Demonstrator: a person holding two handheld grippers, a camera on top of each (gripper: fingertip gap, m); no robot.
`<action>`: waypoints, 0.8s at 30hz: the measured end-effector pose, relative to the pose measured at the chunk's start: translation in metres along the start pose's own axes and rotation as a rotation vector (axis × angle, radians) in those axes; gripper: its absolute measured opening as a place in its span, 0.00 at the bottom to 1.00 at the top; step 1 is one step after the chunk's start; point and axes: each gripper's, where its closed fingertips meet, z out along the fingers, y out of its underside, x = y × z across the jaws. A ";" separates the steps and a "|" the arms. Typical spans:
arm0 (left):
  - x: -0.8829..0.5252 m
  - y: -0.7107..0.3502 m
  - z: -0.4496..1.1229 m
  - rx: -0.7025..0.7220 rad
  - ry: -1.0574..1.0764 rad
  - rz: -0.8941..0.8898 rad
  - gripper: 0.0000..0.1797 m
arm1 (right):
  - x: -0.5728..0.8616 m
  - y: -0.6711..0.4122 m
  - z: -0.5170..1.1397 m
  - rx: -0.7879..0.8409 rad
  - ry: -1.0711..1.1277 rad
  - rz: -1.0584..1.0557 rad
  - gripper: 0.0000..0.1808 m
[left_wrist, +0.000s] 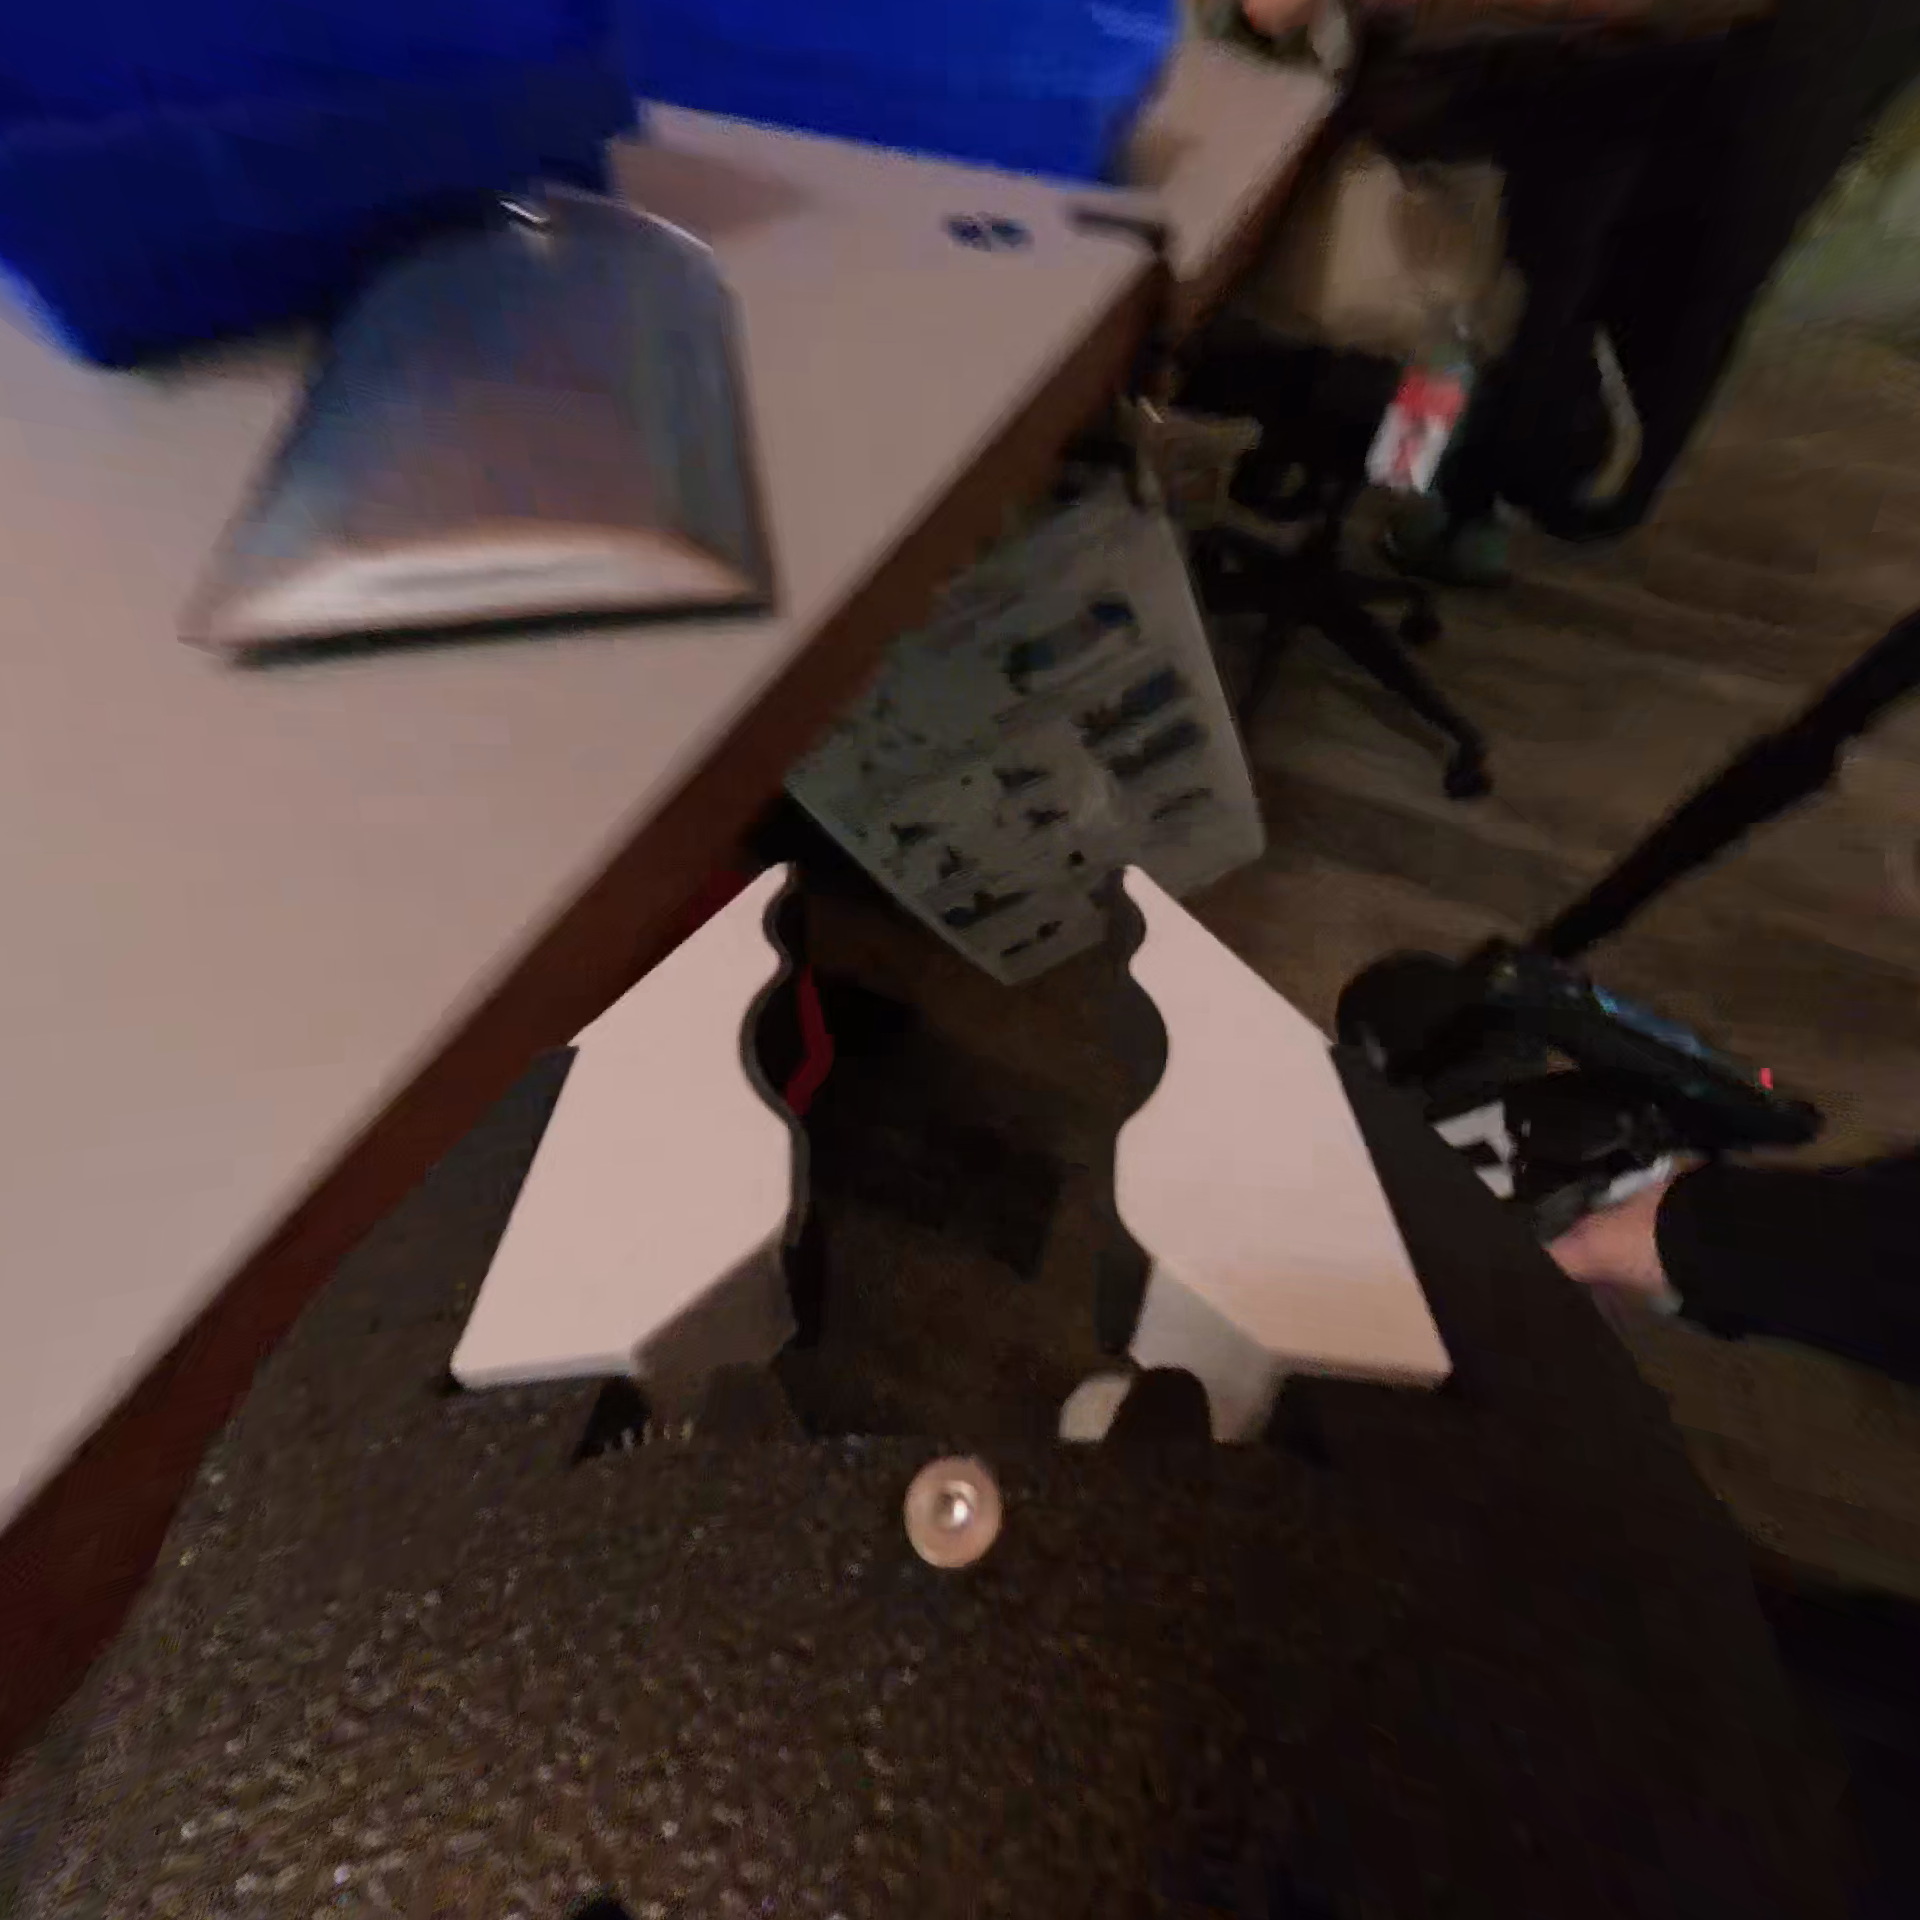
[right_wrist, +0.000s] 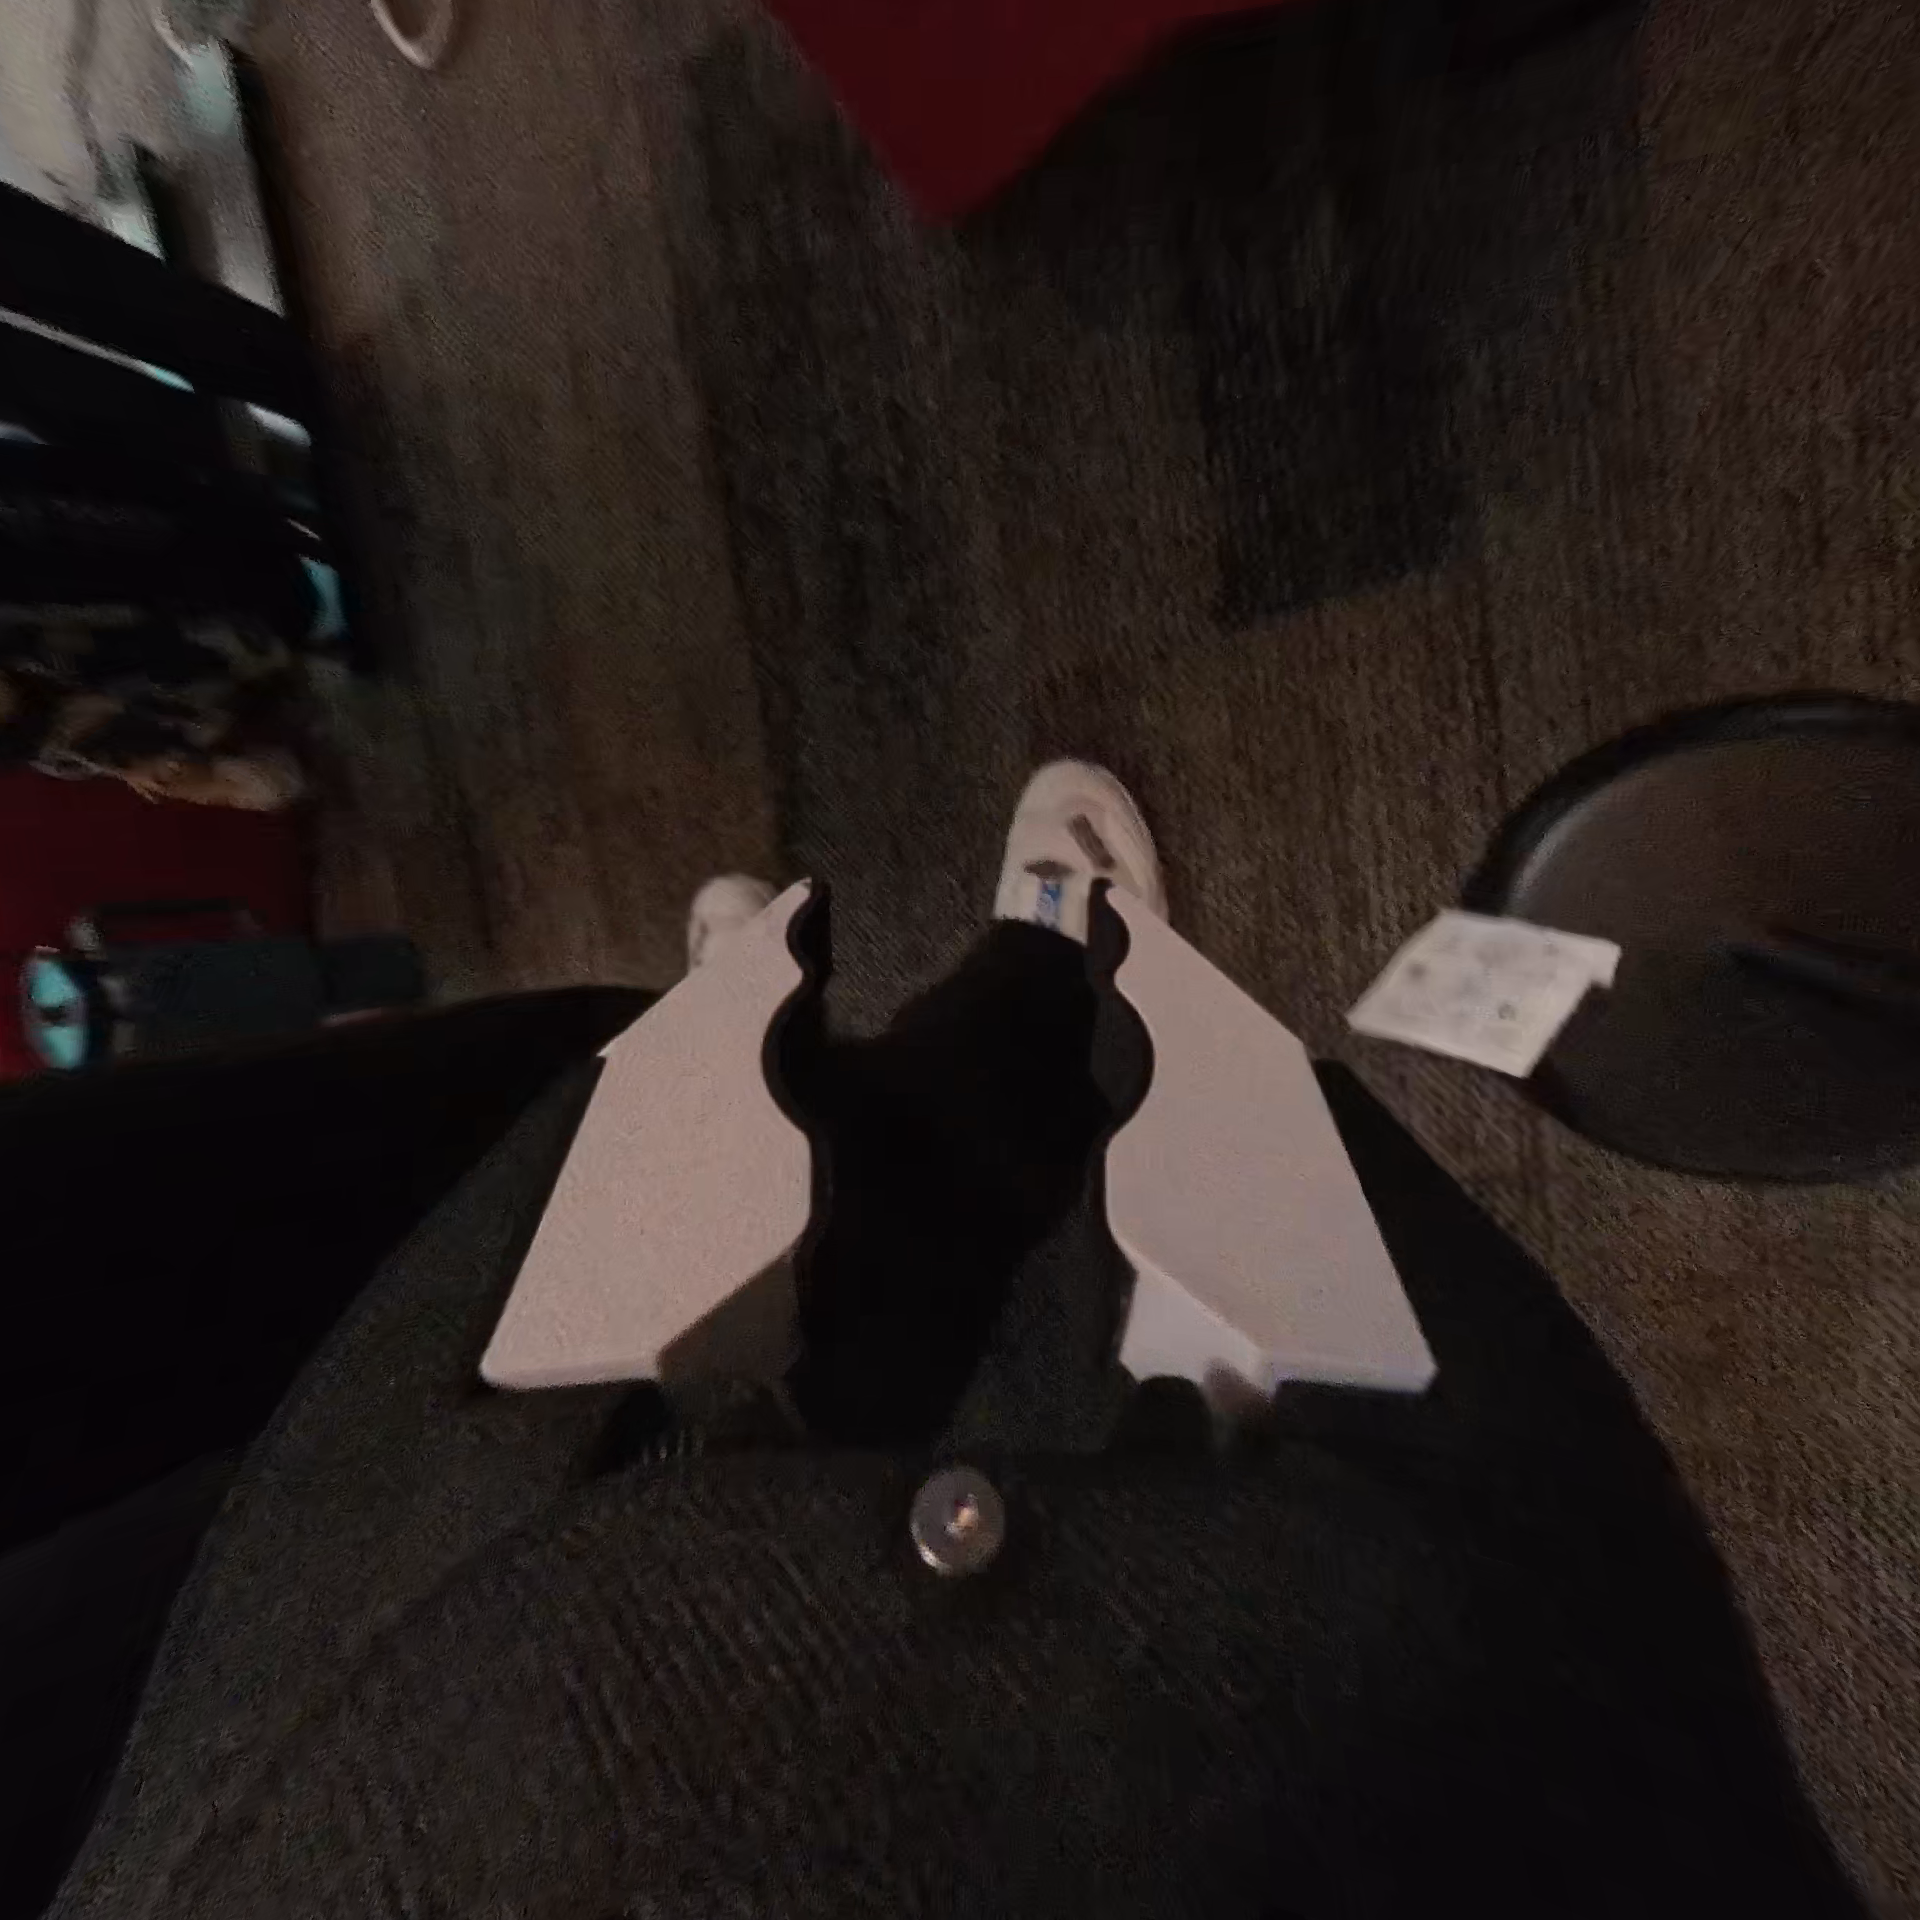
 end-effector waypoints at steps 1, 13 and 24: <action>0.014 0.018 0.002 -0.039 0.015 0.072 0.35 | 0.011 0.027 0.011 -0.040 0.057 -0.012 0.27; 0.084 0.274 0.047 -0.375 0.273 -0.081 0.37 | 0.177 0.146 0.143 0.026 0.429 0.292 0.31; -0.062 0.310 0.203 -0.286 0.061 0.336 0.41 | 0.278 0.205 0.220 0.204 0.578 0.679 0.24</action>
